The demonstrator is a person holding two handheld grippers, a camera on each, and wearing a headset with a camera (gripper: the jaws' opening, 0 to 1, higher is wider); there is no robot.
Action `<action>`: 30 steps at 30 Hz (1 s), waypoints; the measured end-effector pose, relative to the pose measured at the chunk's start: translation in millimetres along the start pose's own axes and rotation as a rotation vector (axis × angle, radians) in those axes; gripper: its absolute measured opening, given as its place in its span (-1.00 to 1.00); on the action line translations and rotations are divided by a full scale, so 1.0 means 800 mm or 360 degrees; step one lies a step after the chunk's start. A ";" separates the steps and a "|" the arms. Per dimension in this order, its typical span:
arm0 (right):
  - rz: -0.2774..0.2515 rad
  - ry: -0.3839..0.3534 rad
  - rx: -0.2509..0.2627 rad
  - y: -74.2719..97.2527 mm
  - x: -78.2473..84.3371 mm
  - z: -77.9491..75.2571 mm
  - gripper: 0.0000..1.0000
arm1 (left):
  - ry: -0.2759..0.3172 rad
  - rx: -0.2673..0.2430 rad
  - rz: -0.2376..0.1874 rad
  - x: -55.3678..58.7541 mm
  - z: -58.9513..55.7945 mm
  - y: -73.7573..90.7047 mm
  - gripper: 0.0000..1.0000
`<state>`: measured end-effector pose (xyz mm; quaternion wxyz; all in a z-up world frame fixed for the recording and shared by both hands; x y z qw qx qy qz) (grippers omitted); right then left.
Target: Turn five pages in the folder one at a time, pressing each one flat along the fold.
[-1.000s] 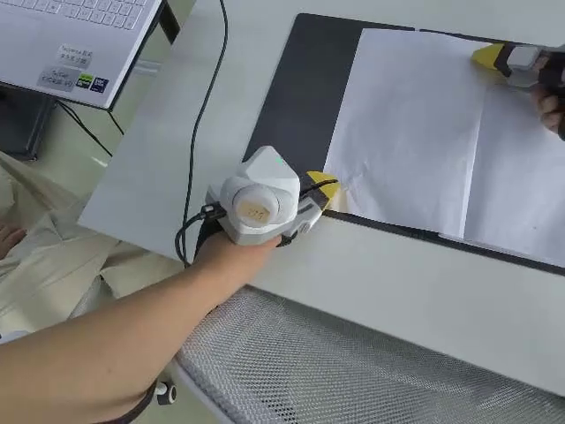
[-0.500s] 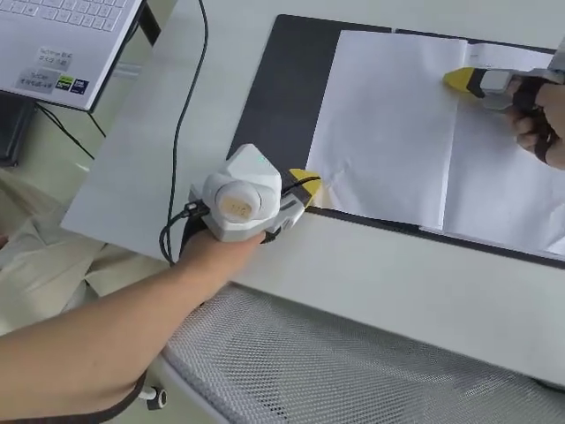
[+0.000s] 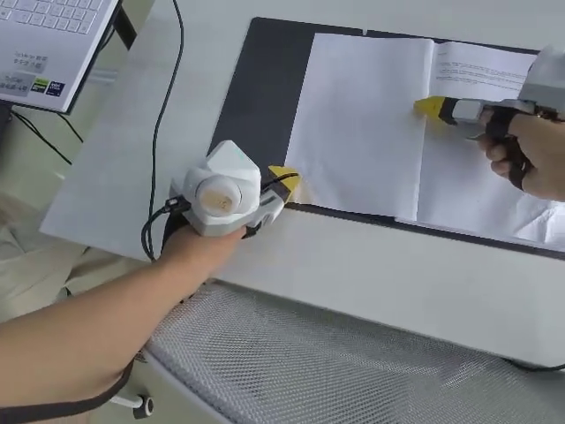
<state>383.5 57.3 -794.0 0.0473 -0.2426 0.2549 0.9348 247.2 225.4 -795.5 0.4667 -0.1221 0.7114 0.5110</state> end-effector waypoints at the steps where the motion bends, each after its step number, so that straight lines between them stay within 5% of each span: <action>1: 0.0024 0.0004 -0.0012 0.000 0.006 0.003 -1.00 | 0.0001 0.0000 -0.0001 -0.001 -0.001 0.001 -1.00; 2: 0.0075 0.0012 -0.0017 0.000 0.017 0.007 -1.00 | 0.0001 0.0001 -0.0002 -0.001 -0.001 0.002 -1.00; 20: 0.0174 -0.0008 -0.0108 0.006 0.092 0.042 -1.00 | 0.0009 0.0002 -0.0014 -0.002 -0.002 0.005 -1.00; 30: 0.0260 -0.0039 -0.0181 0.025 0.144 0.091 -1.00 | 0.0011 0.0002 -0.0017 -0.001 -0.001 0.004 -1.00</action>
Point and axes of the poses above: the centre of the closed fingertips' face, and the gripper's own axes: y roughly backward along the fingers, z roughly to its left, x roughly out of its underside, the point moved 3 cm from there along y, roughly backward along the fingers, and after that the axes turned 7 degrees about z, right-handed, at the moved point
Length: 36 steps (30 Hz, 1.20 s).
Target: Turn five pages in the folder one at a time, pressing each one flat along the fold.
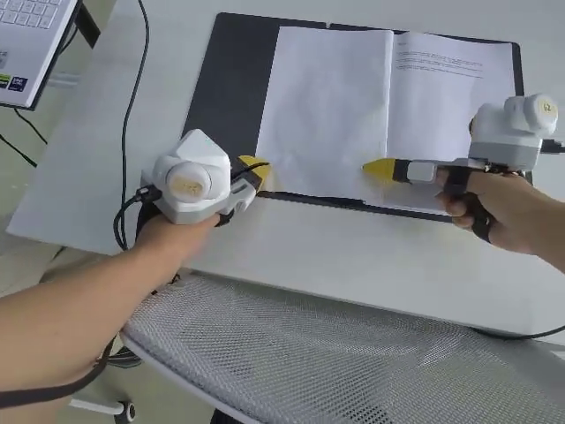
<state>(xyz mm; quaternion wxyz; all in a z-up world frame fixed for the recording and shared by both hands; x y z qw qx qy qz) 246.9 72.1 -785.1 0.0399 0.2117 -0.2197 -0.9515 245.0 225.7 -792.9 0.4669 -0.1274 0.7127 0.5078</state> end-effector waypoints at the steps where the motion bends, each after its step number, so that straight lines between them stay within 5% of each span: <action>1: 0.0007 -0.0002 -0.0005 0.000 0.003 0.002 -1.00 | 0.0001 0.0001 0.0000 0.000 0.000 0.000 -1.00; 15: 0.0087 -0.0051 -0.0061 0.010 0.055 0.024 -1.00 | -0.0004 0.0001 0.0009 -0.001 0.000 0.000 -1.00; 26: -0.0154 0.0007 -0.0107 0.047 0.044 0.071 -1.00 | 0.0015 0.0015 0.0022 -0.001 0.002 -0.002 -1.00; 32: -0.0404 0.0076 0.0018 0.088 0.028 0.083 -1.00 | 0.0018 0.0018 0.0034 -0.001 0.001 -0.002 -1.00; 36: -0.0498 0.0078 0.0083 0.118 0.030 0.081 -1.00 | 0.0044 0.0020 0.0050 -0.001 0.001 -0.001 -1.00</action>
Point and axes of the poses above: the centre of the closed fingertips' face, and the gripper's own axes: y roughly backward along the fingers, z roughly to its left, x roughly out of its underside, the point moved 3 cm from there along y, roughly backward along the fingers, and after that the axes turned 7 degrees about z, right-handed, at the moved point
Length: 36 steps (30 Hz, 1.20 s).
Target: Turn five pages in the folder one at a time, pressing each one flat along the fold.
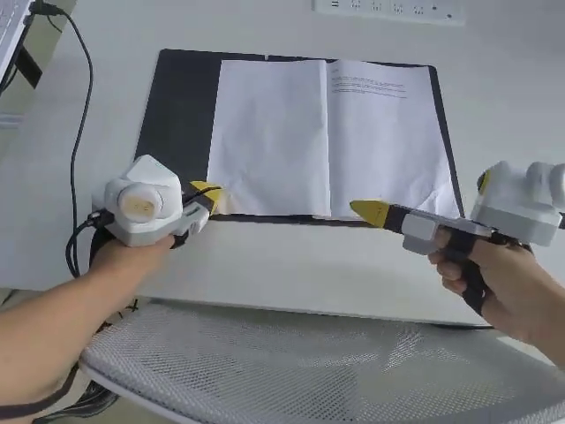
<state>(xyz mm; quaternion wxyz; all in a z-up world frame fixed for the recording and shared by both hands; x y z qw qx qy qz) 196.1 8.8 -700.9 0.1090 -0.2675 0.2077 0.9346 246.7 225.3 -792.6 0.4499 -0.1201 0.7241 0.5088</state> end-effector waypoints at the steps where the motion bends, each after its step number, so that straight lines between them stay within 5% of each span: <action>1: -0.0012 -0.0002 0.0020 0.006 0.000 -0.002 -1.00 | 0.0005 0.0002 0.0003 0.000 0.000 0.000 -1.00; 10: -0.0206 0.0010 0.0233 0.055 -0.003 -0.023 -0.91 | 0.0046 0.0049 0.0041 0.000 -0.011 0.004 -0.82; 16: -0.0215 0.0047 0.0330 0.069 0.003 -0.024 -0.60 | 0.0070 0.0066 0.0068 -0.003 -0.017 0.020 -0.57; 27: -0.0188 0.0283 0.0482 0.099 -0.010 -0.006 -0.28 | 0.0096 0.0143 -0.0008 -0.037 -0.037 0.092 -0.32; 36: -0.0289 0.0288 0.0646 0.145 -0.013 -0.009 -0.12 | 0.0205 0.0123 -0.0015 -0.043 -0.038 0.151 -0.06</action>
Point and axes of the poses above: the centre of the closed fingertips' face, and the gripper's own axes: y roughly backward along the fingers, z roughly to its left, x roughly out of its underside, the point moved 3 cm from there along y, roughly backward along the fingers, and after that the axes turned 7 degrees about z, right-handed, at the moved point
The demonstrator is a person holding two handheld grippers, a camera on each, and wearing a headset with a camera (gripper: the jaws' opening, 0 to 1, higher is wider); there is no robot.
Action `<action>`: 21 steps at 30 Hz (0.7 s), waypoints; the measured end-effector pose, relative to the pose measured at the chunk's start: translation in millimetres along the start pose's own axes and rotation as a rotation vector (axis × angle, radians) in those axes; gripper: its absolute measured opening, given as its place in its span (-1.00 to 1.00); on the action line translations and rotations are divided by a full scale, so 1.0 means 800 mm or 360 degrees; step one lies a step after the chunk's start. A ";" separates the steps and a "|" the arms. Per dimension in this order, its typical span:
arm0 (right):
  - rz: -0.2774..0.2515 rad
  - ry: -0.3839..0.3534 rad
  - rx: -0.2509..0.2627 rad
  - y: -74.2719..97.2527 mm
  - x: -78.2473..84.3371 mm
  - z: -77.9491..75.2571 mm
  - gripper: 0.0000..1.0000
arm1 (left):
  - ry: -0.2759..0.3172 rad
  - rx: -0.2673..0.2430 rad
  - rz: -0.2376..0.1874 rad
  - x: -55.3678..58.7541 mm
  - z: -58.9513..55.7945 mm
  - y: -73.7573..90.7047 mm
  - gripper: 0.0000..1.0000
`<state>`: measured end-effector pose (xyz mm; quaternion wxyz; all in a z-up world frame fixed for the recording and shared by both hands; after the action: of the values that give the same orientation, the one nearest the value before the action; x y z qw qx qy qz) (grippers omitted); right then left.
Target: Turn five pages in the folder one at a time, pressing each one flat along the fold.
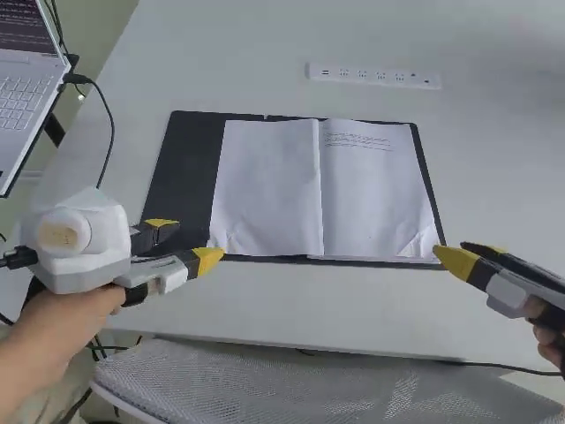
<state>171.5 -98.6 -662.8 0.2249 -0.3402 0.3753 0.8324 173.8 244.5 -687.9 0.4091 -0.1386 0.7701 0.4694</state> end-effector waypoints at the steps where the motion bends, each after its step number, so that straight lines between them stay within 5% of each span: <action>1: -0.0005 -0.0004 0.0018 0.003 0.000 -0.002 -0.09 | -0.0003 -0.0006 0.0007 0.001 0.000 0.004 -0.03; 11: 0.0016 0.0026 0.0050 0.021 0.013 0.005 -0.03 | 0.0061 -0.0019 -0.0063 0.000 -0.012 0.043 0.09; 21: 0.0078 0.0094 0.0033 0.017 0.021 0.009 -0.04 | 0.0037 -0.0026 -0.0019 0.010 -0.015 0.043 0.08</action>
<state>148.9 -99.5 -665.6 0.1968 -0.3529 0.3984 0.8234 141.9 254.0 -670.5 0.4016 -0.1519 0.7702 0.4716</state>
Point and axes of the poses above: the centre of the closed fingertips' face, and the gripper's own axes: y roughly backward along the fingers, z roughly to its left, x roughly out of its underside, the point moved 3 cm from there along y, roughly backward along the fingers, and after that the axes turned 7 degrees about z, right-handed, at the moved point
